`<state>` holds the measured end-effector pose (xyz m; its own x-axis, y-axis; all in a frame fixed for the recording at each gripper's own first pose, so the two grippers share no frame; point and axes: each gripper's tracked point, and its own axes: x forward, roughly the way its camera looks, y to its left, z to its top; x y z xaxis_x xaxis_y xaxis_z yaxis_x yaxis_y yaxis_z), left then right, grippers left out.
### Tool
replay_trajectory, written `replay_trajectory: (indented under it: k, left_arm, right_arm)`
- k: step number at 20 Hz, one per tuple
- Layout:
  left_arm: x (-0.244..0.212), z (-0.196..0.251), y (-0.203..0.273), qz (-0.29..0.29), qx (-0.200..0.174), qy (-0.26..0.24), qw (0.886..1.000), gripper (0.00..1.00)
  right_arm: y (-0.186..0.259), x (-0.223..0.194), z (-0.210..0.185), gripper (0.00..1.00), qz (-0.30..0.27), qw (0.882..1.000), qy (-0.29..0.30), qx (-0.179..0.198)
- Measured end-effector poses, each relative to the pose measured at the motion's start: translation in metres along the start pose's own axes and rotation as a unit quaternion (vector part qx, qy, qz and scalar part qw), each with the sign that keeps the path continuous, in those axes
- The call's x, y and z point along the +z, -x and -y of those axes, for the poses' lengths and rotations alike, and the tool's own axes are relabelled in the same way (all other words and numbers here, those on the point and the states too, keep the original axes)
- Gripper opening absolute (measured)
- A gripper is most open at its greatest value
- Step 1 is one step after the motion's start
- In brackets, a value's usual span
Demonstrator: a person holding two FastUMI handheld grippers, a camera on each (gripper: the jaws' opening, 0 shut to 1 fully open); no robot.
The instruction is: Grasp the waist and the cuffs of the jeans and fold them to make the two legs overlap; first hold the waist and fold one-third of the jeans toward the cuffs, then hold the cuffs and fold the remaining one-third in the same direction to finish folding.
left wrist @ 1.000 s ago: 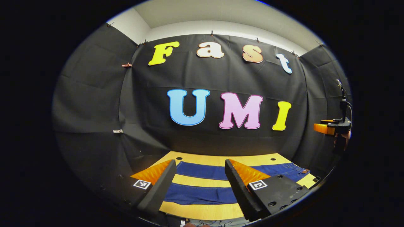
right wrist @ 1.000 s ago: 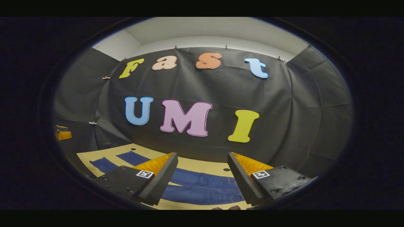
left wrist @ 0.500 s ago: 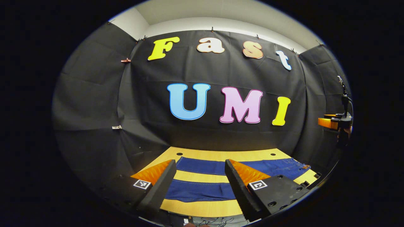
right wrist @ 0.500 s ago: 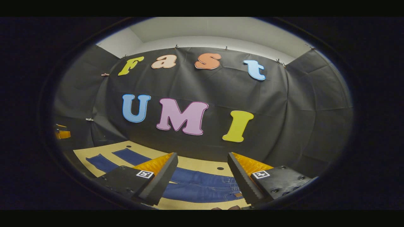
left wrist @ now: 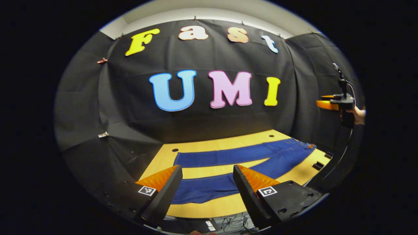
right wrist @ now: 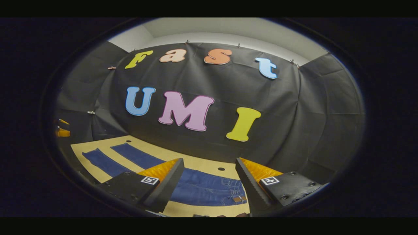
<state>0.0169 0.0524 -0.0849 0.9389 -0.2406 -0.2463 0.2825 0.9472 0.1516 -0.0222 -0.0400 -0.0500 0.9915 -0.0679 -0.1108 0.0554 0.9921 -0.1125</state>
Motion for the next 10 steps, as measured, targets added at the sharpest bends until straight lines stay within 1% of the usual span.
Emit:
replay_trajectory:
  k: [2,3,5,7,8,10]
  left_arm:
    - [-0.020,-0.008,-0.004,-0.032,-0.032,-0.009,0.999,0.98]
    - [-0.030,-0.013,-0.007,-0.051,-0.046,-0.024,0.997,0.98]
    - [-0.048,-0.029,-0.014,-0.082,-0.059,-0.059,0.993,0.98]
    - [-0.067,-0.037,-0.026,-0.111,-0.078,-0.083,0.987,0.98]
    - [-0.077,-0.038,-0.032,-0.126,-0.094,-0.088,0.984,0.99]
    - [-0.102,-0.035,-0.048,-0.168,-0.137,-0.104,0.971,0.99]
  right_arm:
    - [-0.003,-0.018,0.005,0.99,-0.022,1.000,0.007,0.006]
    - [-0.001,-0.029,0.006,0.97,-0.035,0.999,0.008,0.012]
    - [0.000,-0.050,0.011,0.97,-0.060,0.998,0.020,0.021]
    - [-0.004,-0.076,0.018,0.97,-0.090,0.995,0.025,0.027]
    - [-0.005,-0.088,0.019,0.97,-0.106,0.994,0.009,0.037]
    - [-0.013,-0.113,0.022,0.97,-0.141,0.988,-0.029,0.050]
